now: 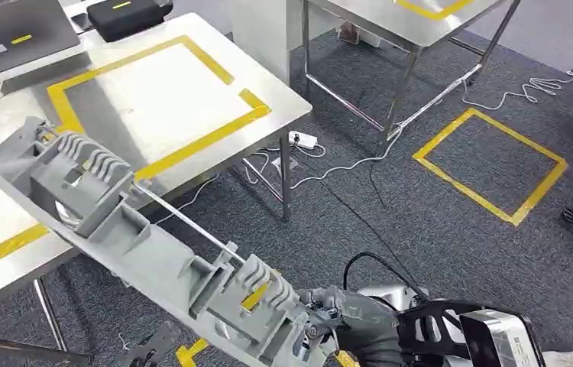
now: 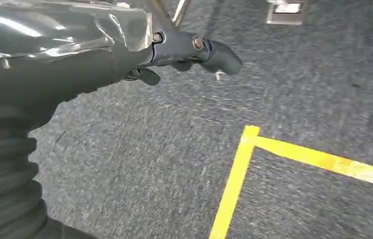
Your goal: Take the parts from the cabinet and place them on the table.
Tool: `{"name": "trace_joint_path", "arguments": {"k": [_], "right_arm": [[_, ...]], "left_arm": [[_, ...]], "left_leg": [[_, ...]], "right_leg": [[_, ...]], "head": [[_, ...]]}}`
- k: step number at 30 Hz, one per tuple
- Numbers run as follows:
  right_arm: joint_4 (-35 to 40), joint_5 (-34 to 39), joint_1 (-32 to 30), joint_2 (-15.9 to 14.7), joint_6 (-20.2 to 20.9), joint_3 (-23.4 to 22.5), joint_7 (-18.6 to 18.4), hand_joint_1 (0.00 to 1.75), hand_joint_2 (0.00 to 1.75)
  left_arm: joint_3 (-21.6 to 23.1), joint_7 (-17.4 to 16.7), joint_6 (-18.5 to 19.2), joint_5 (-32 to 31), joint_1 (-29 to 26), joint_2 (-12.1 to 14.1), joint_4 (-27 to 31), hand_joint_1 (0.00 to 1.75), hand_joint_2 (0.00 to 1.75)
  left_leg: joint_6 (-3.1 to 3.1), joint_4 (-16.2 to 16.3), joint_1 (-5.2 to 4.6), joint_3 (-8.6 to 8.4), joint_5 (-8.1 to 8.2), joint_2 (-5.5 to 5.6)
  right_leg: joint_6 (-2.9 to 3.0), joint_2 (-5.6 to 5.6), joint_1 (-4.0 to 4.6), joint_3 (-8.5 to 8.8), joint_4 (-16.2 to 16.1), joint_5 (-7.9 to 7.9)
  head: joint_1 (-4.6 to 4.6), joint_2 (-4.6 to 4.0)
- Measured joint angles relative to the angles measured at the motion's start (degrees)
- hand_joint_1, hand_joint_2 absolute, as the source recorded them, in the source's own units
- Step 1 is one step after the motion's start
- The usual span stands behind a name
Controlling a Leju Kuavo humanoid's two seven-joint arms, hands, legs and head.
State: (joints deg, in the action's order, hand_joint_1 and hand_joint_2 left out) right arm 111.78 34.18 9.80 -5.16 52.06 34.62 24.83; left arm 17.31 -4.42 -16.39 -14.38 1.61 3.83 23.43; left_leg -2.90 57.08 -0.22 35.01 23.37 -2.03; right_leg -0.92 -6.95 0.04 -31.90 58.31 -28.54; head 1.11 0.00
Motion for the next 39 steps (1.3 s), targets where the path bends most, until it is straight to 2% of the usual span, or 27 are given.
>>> {"name": "trace_joint_path", "arguments": {"k": [1, 2, 3, 5, 6, 7, 9, 10, 12, 14, 15, 16, 17, 18, 20, 21, 23, 25, 26, 29, 31, 32, 34, 35, 36, 37, 39], "right_arm": [[0.0, 0.0, 0.06, -0.07, -0.13, 0.09, -0.09, 1.75, 1.75], [0.02, 0.2, 0.07, -0.15, -0.13, 0.09, -0.04, 1.75, 1.75], [0.02, 0.28, 0.05, -0.26, -0.13, 0.09, -0.02, 1.75, 1.75], [0.02, 0.35, 0.0, -0.31, -0.13, 0.28, -0.04, 1.75, 1.75], [-0.04, 0.31, -0.05, -0.42, -0.13, 0.37, -0.09, 1.75, 1.75], [-0.11, 0.31, -0.03, -0.48, -0.13, 0.42, -0.09, 1.75, 1.75], [-0.11, 0.33, 0.07, -0.46, -0.13, 0.46, -0.09, 1.75, 1.75], [-0.11, 0.35, 0.16, -0.46, -0.13, 0.5, -0.09, 1.75, 1.75], [-0.11, 0.35, 0.21, -0.42, -0.13, 0.59, -0.09, 1.75, 1.75], [-0.11, 0.33, 0.48, -0.31, -0.13, 0.68, -0.11, 1.75, 1.75], [-0.11, 0.35, 0.63, -0.17, -0.13, 0.68, -0.11, 1.75, 1.75], [-0.11, 0.35, 0.89, -0.02, -0.13, 0.68, -0.11, 1.75, 1.75], [-0.11, 0.39, 0.89, 0.17, -0.15, 0.68, -0.13, 1.75, 1.75], [-0.11, 0.39, 0.89, 0.17, -0.15, 0.68, -0.13, 1.75, 1.75], [-0.2, 1.33, 0.89, 0.17, -0.57, 0.72, -0.74, 1.75, 1.75], [-0.26, 1.79, 0.88, 0.17, -0.68, 0.79, -1.16, 1.75, 1.75], [-0.31, 2.3, 0.91, 0.17, -0.94, 0.83, -1.62, 1.75, 1.75], [-0.31, 2.51, 1.03, 0.26, -1.03, 0.83, -1.88, 1.75, 1.75], [-0.31, 2.6, 1.05, 0.31, -1.03, 0.85, -1.9, 1.75, 1.75], [-0.31, 2.84, 1.04, 0.31, -1.03, 0.87, -2.23, 1.75, 1.75], [-0.26, 2.93, 1.06, 0.31, -0.98, 0.85, -2.49, 1.75, 1.75], [-0.26, 2.97, 1.11, 0.31, -0.96, 0.85, -2.54, 1.75, 1.75], [-0.26, 3.04, 1.0, 0.17, -0.94, 0.85, -2.56, 1.75, 1.75], [-0.26, 3.04, 0.96, 0.11, -0.92, 0.85, -2.6, 1.75, 1.75], [-0.28, 3.0, 0.93, 0.02, -0.92, 0.85, -2.77, 1.75, 1.75], [-0.31, 2.97, 0.86, -0.09, -0.92, 0.85, -2.91, 1.75, 1.75], [-0.31, 2.97, 0.9, -0.18, -0.9, 0.85, -2.95, 1.75, 1.75]], "left_arm": [[-0.02, 0.18, -0.11, 0.04, -0.06, -0.2, 0.0, 0.0, 1.75], [-0.02, 0.24, -0.11, 0.11, 0.27, -0.29, -0.02, 0.0, 1.75], [-0.07, 0.26, -0.17, 0.18, 0.49, -0.33, -0.02, 0.0, 1.75], [-0.11, 0.31, -0.28, 0.26, 0.4, -0.44, -0.02, 0.0, 1.75], [-0.15, 0.31, -0.28, 0.35, 0.3, -0.46, -0.04, 0.0, 1.75], [-0.15, 0.31, -0.31, 0.46, 0.21, -0.55, -0.07, 0.0, 1.75], [-0.15, 0.33, -0.37, 0.57, 0.15, -0.66, -0.07, 0.0, 1.75], [-0.17, 0.33, -0.42, 0.57, 0.16, -0.68, -0.07, 0.0, 1.75], [-0.37, 0.35, -0.53, 0.59, 0.03, -0.64, -0.07, 0.0, 1.75], [-0.68, 0.35, -0.52, 0.59, -0.49, -0.59, -0.2, 0.0, 1.75], [-0.77, 0.35, -0.52, 0.59, -0.62, -0.5, -0.28, 0.0, 1.75], [-0.79, 0.37, -0.52, 0.61, -0.76, -0.7, -0.31, 0.0, 1.75], [-0.92, 0.39, -0.52, 0.61, -0.62, -0.55, -0.31, 0.0, 1.75], [-1.03, 0.39, -0.52, 0.61, -0.41, -0.55, -0.31, 0.0, 1.75], [-1.14, 0.52, -0.29, 0.83, -0.34, -0.64, -0.31, 0.0, 1.75], [-1.2, 0.59, 0.07, 1.01, -0.39, -0.66, -0.31, 0.0, 1.75], [-1.44, 0.79, 0.33, 1.18, -0.4, -0.64, -0.31, 0.0, 1.75], [-1.55, 0.87, 0.48, 1.18, -0.37, -0.55, -0.31, 0.0, 1.75], [-1.62, 0.9, 0.63, 1.2, -0.21, -0.37, -0.33, 0.0, 1.75], [-1.7, 1.14, 1.07, 1.2, -0.11, -0.44, -0.33, 0.0, 1.75], [-1.75, 1.35, 1.38, 1.18, 0.0, -0.61, -0.31, 0.0, 1.75], [-1.75, 1.42, 1.44, 1.16, 0.24, -0.7, -0.31, 0.0, 1.75], [-1.75, 1.42, 1.57, 1.16, 0.56, -0.9, -0.31, 0.0, 1.75], [-1.77, 1.42, 1.64, 1.16, 0.56, -0.96, -0.31, 0.0, 1.75], [-1.79, 1.42, 1.68, 1.2, 0.48, -0.96, -0.33, 0.0, 1.75], [-1.86, 1.42, 1.77, 1.2, 0.45, -1.01, -0.33, 0.0, 1.75], [-1.95, 1.44, 1.81, 1.29, 0.45, -1.16, -0.33, 0.0, 1.75]], "left_leg": [[-0.05, -0.57, -0.14, -0.62, -0.16, 0.51], [-0.49, -0.65, 0.05, -0.76, -0.34, 1.09], [-0.51, -0.65, 0.16, -0.74, -0.34, 2.14], [-0.56, -0.63, 0.15, -0.73, -0.24, 3.86], [-0.51, -0.6, 0.18, -0.78, -0.21, 4.71], [-0.42, -0.55, 0.25, -0.84, -0.15, 5.64], [0.07, -0.17, 0.42, -0.99, 0.17, 7.41], [0.47, 0.26, 0.49, -0.7, 0.43, 8.07], [1.18, 0.95, 0.25, -0.19, 0.95, 9.03], [1.77, 0.76, 0.66, 0.0, 0.91, 9.65], [2.0, 1.01, 0.69, 0.07, 1.16, 9.97], [2.29, 2.1, 0.56, 0.35, 1.87, 7.45], [2.67, 5.09, 0.58, 1.71, 3.67, 4.83], [2.98, 9.4, 0.79, 3.86, 5.85, 3.34], [3.47, 18.46, 1.1, 8.8, 9.04, 2.27], [3.55, 19.44, 1.22, 9.62, 8.54, 2.16], [3.35, 13.72, 1.34, 7.07, 4.63, 2.07], [2.32, 2.95, 1.11, 1.41, -0.29, 1.49], [1.83, 1.55, 0.59, 0.7, 0.55, 0.76], [1.21, 1.42, 0.12, 0.94, 0.63, 1.22], [0.55, -0.6, 0.75, -0.72, -0.15, 1.61], [0.3, -0.96, 0.78, -1.04, -0.2, 1.87], [-0.01, -0.94, 0.72, -1.09, -0.18, 2.25], [-0.09, -0.92, 0.69, -1.05, -0.12, 2.47], [-0.07, -0.87, 0.69, -1.07, -0.05, 2.66], [0.01, -0.86, 0.7, -1.15, 0.06, 2.98], [0.35, -0.64, 0.73, -1.39, 0.33, 3.52]], "right_leg": [[-0.06, 2.65, -0.32, 0.05, 1.23, -0.36], [0.31, 5.03, -0.42, -1.75, 4.79, -1.75], [0.56, 6.22, -0.52, -4.57, 9.9, -3.51], [0.28, 6.66, -0.63, -9.39, 17.74, -5.51], [-0.22, 6.67, -0.72, -10.09, 17.97, -4.99], [-0.97, 6.73, -0.93, -9.36, 15.43, -3.4], [-2.42, 7.79, -1.5, -4.81, 4.82, 1.43], [-2.66, 10.35, -2.0, -3.0, 0.47, 2.92], [-1.08, 9.64, -1.54, -2.61, 0.23, 3.08], [-0.24, 8.96, -1.09, -2.52, 0.24, 3.14], [0.17, 8.43, -2.02, -2.34, -0.01, 3.26], [0.35, 8.15, -1.8, -2.13, -0.04, 3.16], [1.0, 7.58, -1.73, -1.9, -0.04, 2.95], [1.22, 7.33, -1.54, -1.75, -0.04, 2.8], [1.52, 6.38, -1.31, -1.63, -0.03, 2.53], [1.61, 6.1, -1.26, -1.58, -0.02, 2.46], [1.43, 5.86, -1.21, -1.25, -0.02, 2.19], [1.2, 5.74, -1.18, -0.64, -0.07, 1.86], [0.92, 5.68, -0.78, -0.7, 0.0, 1.71], [0.05, 5.42, -0.95, -0.71, -0.36, 1.62], [-0.43, 5.52, -0.87, -0.61, 0.13, 1.11], [-0.16, 5.99, -0.86, -1.68, 2.49, -0.03], [0.36, 6.46, -0.95, -6.54, 11.46, -3.27], [0.31, 6.58, -0.95, -9.12, 15.73, -4.44], [-0.04, 6.62, -0.96, -10.5, 17.6, -4.52], [-0.66, 6.62, -1.08, -10.41, 16.33, -3.42], [-2.01, 6.63, -1.36, -6.55, 7.37, 0.79]], "head": [[-0.24, 0.0], [-0.22, 0.0], [-0.59, 0.0], [-0.54, 0.0], [-0.57, 0.0], [-0.57, 0.0], [-0.59, 0.0], [-0.63, 0.0], [-0.43, 0.0], [-0.5, 0.0], [-0.5, 0.0], [-0.43, 0.0], [0.18, 0.0], [0.11, 0.0], [0.11, 0.0], [0.13, 0.0], [0.13, 0.0], [0.11, 0.0], [0.02, 0.0], [0.11, 0.0], [0.0, 0.0], [-0.06, 0.0], [-0.15, 0.0], [-0.17, 0.0], [-0.17, 0.0], [-0.2, 0.0], [-0.2, 0.0]]}}
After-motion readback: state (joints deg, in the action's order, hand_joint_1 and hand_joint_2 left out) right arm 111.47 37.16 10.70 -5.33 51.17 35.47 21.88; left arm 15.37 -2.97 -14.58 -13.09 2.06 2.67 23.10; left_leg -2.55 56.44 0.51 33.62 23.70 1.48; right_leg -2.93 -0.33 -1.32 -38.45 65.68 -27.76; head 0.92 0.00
